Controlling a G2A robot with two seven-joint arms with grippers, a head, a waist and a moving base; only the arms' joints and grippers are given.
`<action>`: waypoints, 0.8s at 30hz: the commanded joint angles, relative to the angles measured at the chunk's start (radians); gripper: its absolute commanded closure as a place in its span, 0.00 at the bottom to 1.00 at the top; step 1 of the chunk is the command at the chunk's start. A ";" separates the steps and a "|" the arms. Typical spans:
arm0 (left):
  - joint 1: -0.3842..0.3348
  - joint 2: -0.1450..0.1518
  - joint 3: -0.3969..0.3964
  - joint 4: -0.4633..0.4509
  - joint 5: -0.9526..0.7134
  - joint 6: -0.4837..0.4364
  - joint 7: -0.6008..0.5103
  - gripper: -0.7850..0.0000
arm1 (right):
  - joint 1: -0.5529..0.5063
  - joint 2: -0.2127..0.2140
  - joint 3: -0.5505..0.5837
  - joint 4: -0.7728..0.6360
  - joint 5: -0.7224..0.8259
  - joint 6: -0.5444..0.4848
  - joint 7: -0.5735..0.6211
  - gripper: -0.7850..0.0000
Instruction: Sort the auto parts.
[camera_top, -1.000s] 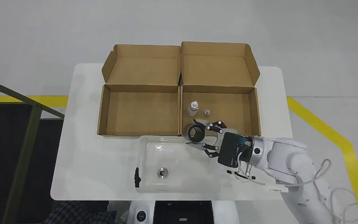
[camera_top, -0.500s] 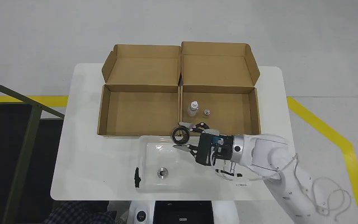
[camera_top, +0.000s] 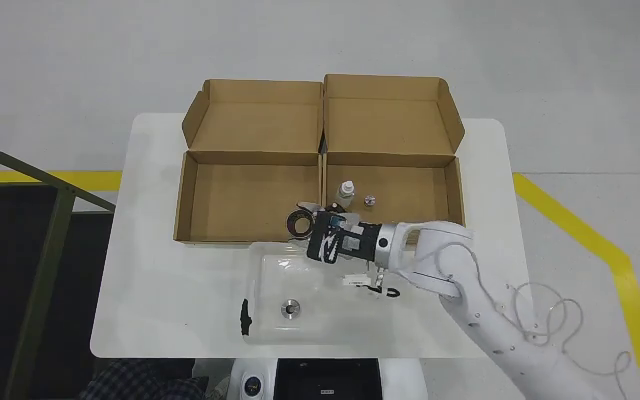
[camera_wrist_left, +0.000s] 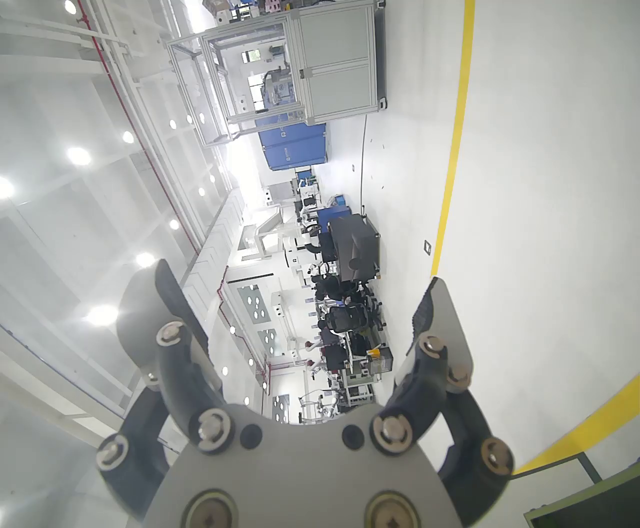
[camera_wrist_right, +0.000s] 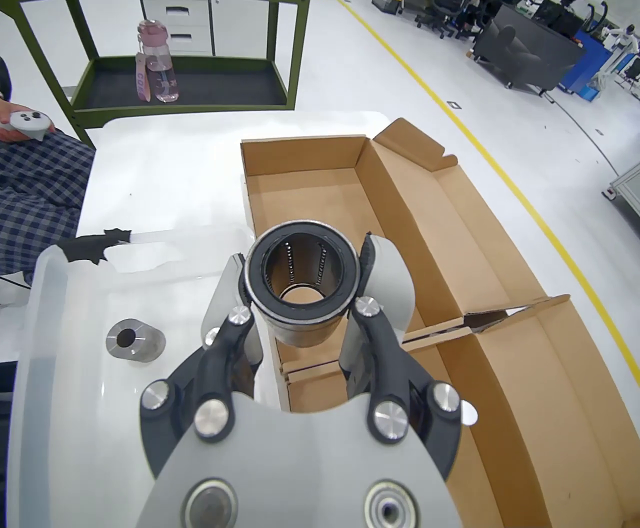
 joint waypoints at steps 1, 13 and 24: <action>0.000 0.000 0.000 0.000 0.000 0.000 0.000 0.00 | 0.024 -0.009 -0.022 0.024 0.004 0.019 0.013 1.00; 0.000 0.000 0.000 0.000 0.000 0.000 0.000 0.00 | 0.142 -0.062 -0.125 0.176 0.012 0.107 0.092 1.00; 0.000 0.000 0.000 0.000 0.000 0.000 0.000 0.00 | 0.174 -0.087 -0.159 0.256 0.017 0.114 0.131 0.99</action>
